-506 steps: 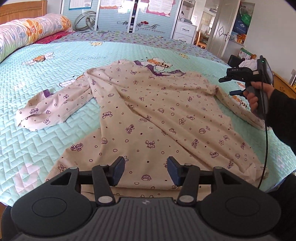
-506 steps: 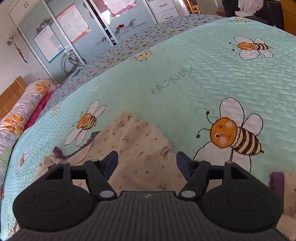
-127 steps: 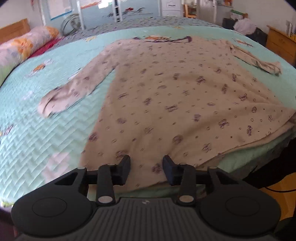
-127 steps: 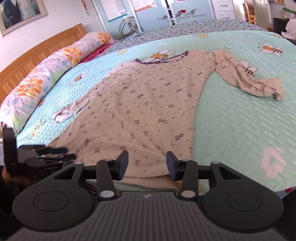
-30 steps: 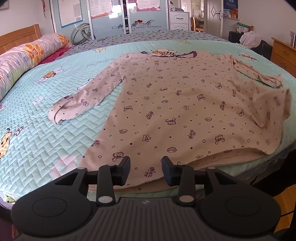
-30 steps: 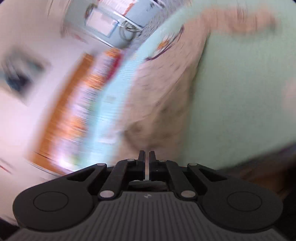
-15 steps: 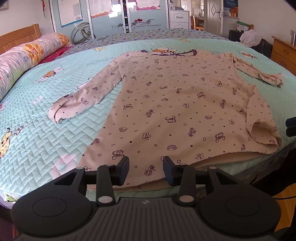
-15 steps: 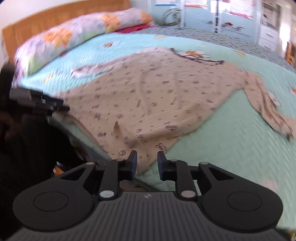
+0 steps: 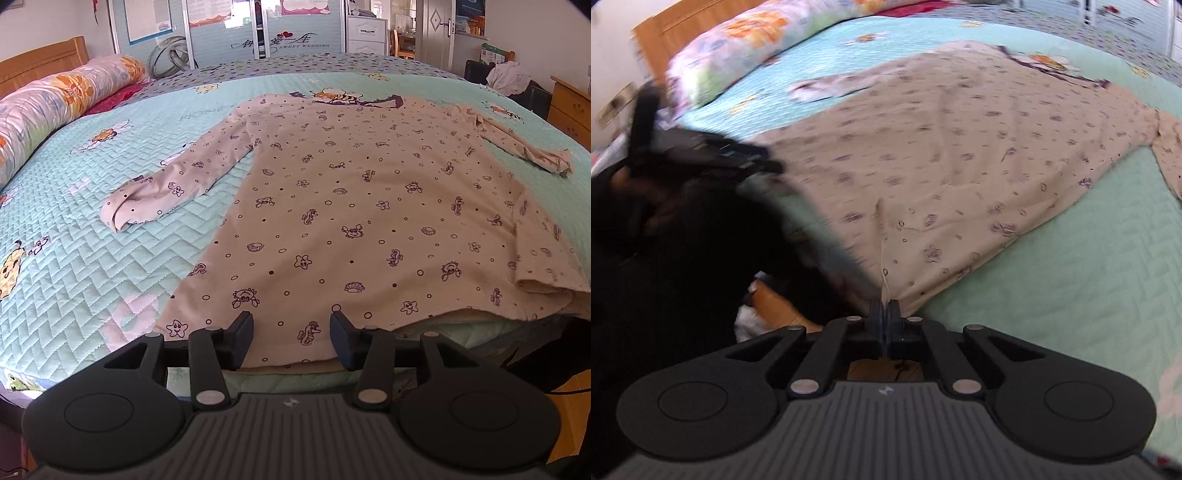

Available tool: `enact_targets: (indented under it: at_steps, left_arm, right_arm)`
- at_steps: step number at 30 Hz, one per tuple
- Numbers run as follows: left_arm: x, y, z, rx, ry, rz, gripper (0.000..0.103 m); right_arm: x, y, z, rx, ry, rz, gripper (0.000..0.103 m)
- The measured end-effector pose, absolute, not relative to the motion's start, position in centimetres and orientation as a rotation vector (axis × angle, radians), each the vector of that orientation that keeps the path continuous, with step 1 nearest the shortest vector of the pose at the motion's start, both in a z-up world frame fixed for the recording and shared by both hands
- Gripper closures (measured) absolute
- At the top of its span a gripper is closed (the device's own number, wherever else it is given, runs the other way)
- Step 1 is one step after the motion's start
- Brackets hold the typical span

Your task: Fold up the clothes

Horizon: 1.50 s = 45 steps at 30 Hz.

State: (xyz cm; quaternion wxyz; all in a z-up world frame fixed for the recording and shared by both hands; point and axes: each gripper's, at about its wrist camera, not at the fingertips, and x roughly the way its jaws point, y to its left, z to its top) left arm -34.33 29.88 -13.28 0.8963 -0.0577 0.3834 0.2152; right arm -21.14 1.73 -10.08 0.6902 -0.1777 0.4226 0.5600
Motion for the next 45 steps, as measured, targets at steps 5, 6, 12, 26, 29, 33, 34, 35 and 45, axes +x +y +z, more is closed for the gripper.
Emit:
enact_targets:
  at_steps: [5, 6, 12, 26, 29, 33, 34, 35, 45]
  left_arm:
    - [-33.9, 29.5, -13.2, -0.099, 0.789, 0.429, 0.054]
    - [-34.0, 29.4, -13.1, -0.097, 0.788, 0.427, 0.054]
    - [-34.4, 29.9, -12.9, -0.101, 0.785, 0.451, 0.053]
    - [-34.3, 29.5, -13.0, -0.104, 0.793, 0.442, 0.052]
    - [-34.3, 29.6, -13.1, -0.112, 0.792, 0.441, 0.052]
    - [-34.3, 29.6, -13.1, -0.113, 0.786, 0.435, 0.052]
    - [-34.3, 29.5, -13.1, -0.112, 0.784, 0.433, 0.052]
    - [-34.3, 29.5, -13.0, -0.111, 0.782, 0.433, 0.052]
    - [-36.5, 33.4, -12.3, -0.229, 0.758, 0.528, 0.051]
  right_arm:
    - [-18.5, -1.2, -10.0, -0.174, 1.032, 1.043, 0.102]
    - [-17.9, -1.4, -10.5, -0.153, 1.045, 0.947, 0.101]
    - [-18.3, -2.6, -10.6, -0.072, 1.113, 0.849, 0.097]
    - [-22.8, 5.2, -10.7, -0.557, 0.77, 0.976, 0.103]
    - [-19.8, 1.0, -9.8, -0.365, 0.83, 0.824, 0.103]
    - [-17.7, -4.6, -9.1, -0.225, 0.906, 0.63, 0.103]
    - [-17.7, -5.2, -9.1, -0.2, 0.924, 0.628, 0.099]
    - [-17.7, -5.8, -9.1, -0.175, 0.941, 0.627, 0.097]
    - [-18.4, 0.9, -9.3, -0.251, 0.804, 0.814, 0.068]
